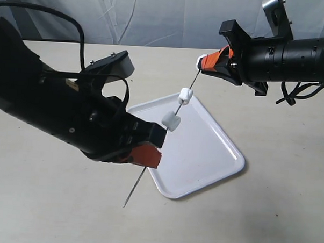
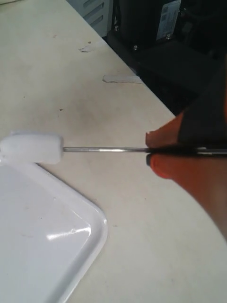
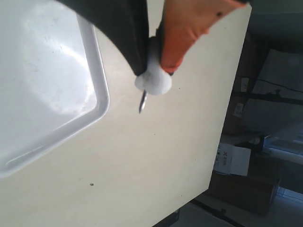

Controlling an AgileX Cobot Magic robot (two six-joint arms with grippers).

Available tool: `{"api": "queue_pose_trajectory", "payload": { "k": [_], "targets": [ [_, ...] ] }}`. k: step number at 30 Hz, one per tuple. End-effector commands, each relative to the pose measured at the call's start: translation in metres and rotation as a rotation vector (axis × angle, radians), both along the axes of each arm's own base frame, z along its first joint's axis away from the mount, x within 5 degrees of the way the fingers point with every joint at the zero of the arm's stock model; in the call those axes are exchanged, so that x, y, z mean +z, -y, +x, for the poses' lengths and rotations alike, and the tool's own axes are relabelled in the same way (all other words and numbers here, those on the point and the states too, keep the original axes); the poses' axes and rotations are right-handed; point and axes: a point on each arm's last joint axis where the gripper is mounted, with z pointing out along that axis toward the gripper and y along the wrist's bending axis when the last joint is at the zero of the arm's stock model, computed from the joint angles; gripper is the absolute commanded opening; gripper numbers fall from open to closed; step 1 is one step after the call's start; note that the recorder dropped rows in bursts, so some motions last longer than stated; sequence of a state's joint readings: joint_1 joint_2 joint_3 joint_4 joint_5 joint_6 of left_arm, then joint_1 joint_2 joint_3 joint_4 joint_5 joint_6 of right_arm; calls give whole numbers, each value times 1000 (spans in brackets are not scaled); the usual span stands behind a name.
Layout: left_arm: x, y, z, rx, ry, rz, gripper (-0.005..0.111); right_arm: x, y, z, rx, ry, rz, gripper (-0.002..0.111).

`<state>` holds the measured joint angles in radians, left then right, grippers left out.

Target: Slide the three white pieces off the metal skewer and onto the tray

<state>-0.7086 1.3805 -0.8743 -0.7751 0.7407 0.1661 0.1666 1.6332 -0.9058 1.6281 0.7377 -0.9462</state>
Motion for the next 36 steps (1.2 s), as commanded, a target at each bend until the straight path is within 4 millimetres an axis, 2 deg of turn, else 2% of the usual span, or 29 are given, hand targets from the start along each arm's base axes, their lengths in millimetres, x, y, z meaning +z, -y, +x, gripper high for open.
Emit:
{"api": "queue_pose_trajectory", "payload": {
  "k": [1,10,19,23,33,36],
  "targets": [
    [-7,-10,-29,-153,-125,73,0,3,27,24,-282,24,-62,1],
    [-5,-11,-34,-196,-139,74,0,1,31,25,-311,34,-100,1],
    [-13,-17,-42,-235,-180,106,0,22,32,38,-339,105,-98,1],
    [-13,-18,-44,-240,-183,101,0,25,35,43,-383,118,-124,1],
    [0,-25,-55,-287,-183,81,0,26,42,56,-448,143,-200,1],
    [4,-29,-53,-262,-94,90,0,29,37,55,-392,157,-173,1]
  ]
}}
